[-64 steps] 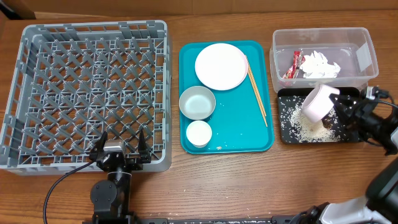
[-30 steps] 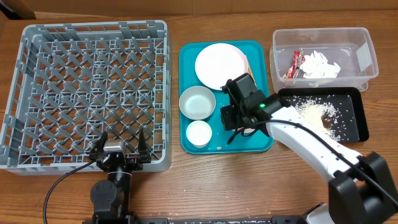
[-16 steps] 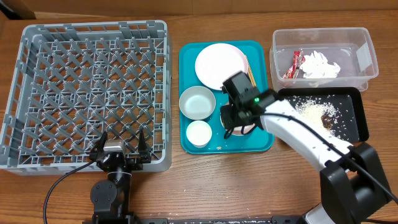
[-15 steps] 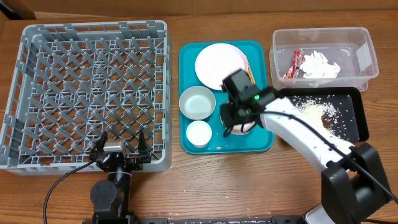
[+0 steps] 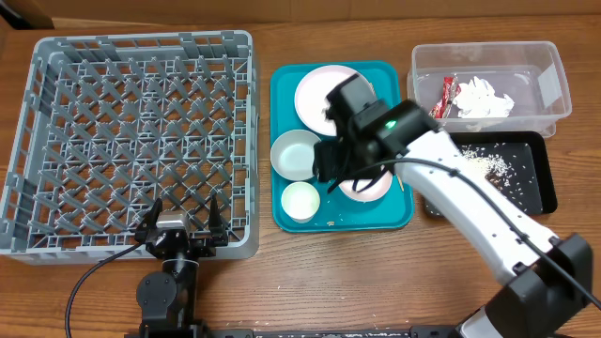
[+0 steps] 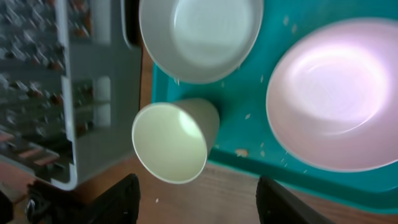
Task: Sort waste into correct bins and load items into the dishwasher
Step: 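Grasp the white cup on the teal tray with the right gripper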
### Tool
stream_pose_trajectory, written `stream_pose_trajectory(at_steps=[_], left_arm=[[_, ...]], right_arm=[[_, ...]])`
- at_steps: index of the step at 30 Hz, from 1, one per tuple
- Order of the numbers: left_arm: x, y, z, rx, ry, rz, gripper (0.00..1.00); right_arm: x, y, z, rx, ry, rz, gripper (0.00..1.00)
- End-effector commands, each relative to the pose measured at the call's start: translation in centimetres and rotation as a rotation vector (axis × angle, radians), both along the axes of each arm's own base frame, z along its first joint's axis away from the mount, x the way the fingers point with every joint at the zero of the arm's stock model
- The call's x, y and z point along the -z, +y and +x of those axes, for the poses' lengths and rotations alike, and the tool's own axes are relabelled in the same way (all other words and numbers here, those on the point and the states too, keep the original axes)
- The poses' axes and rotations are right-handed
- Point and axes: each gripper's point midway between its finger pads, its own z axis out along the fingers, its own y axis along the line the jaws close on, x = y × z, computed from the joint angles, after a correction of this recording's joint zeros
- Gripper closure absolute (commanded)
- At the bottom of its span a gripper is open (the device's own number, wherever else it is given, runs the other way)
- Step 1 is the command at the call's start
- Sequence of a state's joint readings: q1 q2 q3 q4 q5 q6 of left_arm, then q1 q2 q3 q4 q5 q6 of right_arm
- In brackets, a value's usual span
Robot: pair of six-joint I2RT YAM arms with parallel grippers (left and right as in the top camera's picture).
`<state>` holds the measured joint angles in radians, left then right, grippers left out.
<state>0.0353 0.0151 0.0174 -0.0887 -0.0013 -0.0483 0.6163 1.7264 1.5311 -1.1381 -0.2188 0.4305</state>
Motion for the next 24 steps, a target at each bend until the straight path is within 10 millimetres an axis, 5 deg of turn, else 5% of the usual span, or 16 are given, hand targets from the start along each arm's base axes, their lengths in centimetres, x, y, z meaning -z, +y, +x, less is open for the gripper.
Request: stream_pose_trajectory(at_steps=[1, 10, 15, 20, 24], left_arm=[[0.1, 0.1, 0.0, -0.006, -0.005, 0.016, 0.00], [0.1, 0.2, 0.0, -0.009, -0.005, 0.016, 0.00], [0.0, 0.2, 0.0, -0.009, -0.006, 0.016, 0.00], [0.0, 0.2, 0.0, -0.007, -0.008, 0.012, 0.00], [-4.3, -0.5, -0.4, 0.024, -0.124, -0.275, 0.00]], right_arm=[[2.9, 1.1, -2.0, 0.024, 0.082, -0.033, 0.39], [8.5, 1.3, -2.5, 0.071, 0.136, -0.129, 0.55], [8.8, 1.5, -2.0, 0.088, 0.125, -0.125, 0.95], [7.4, 1.4, -2.1, 0.088, 0.136, -0.131, 0.96], [2.4, 0.5, -1.7, 0.104, 0.091, -0.106, 0.96]])
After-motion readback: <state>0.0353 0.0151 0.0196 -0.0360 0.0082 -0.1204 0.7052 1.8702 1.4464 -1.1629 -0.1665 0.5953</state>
